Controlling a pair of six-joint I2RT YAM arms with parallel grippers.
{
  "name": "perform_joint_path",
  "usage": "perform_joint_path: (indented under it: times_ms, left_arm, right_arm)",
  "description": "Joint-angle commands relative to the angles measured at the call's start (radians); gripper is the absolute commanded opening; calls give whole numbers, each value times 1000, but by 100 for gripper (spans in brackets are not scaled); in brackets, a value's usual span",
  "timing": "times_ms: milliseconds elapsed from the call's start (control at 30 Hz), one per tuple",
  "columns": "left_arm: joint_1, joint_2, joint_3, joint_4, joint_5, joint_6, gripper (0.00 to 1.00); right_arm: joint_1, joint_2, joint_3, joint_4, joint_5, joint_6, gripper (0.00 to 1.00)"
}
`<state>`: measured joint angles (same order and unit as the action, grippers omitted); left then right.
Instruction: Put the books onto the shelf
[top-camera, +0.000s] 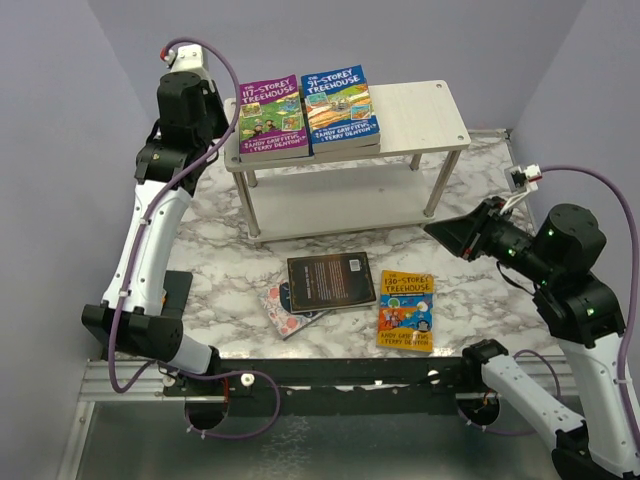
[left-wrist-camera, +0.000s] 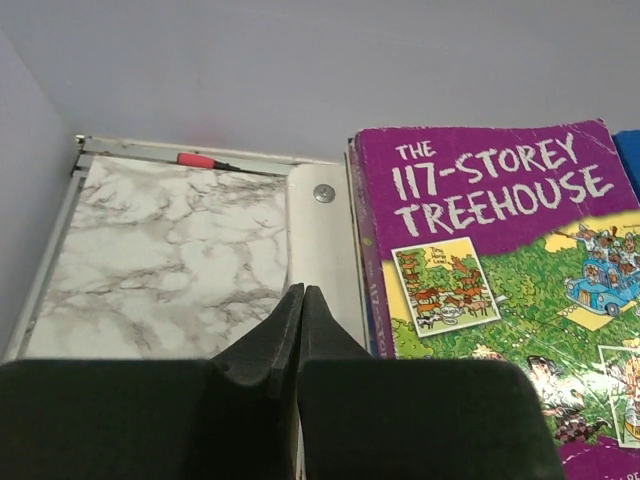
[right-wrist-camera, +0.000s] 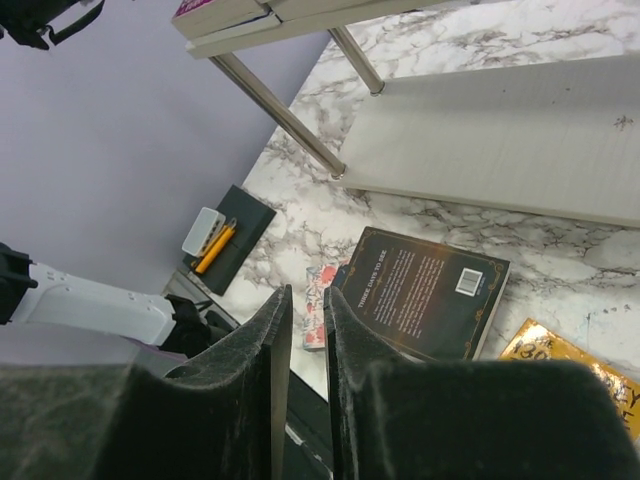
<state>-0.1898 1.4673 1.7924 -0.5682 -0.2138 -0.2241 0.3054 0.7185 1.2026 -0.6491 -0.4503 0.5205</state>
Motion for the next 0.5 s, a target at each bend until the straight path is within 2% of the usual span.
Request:
perform_joint_path:
  times_ms: [0,467]
  left_arm:
    - [4,17,-18,0,146,-17,0]
    - [4,14,-34,3,281,-4,0]
  right_arm:
    - [-3,-16,-7,-37,-9,-26,23]
    - [-3,-45,-51,-27,-15,-11,23]
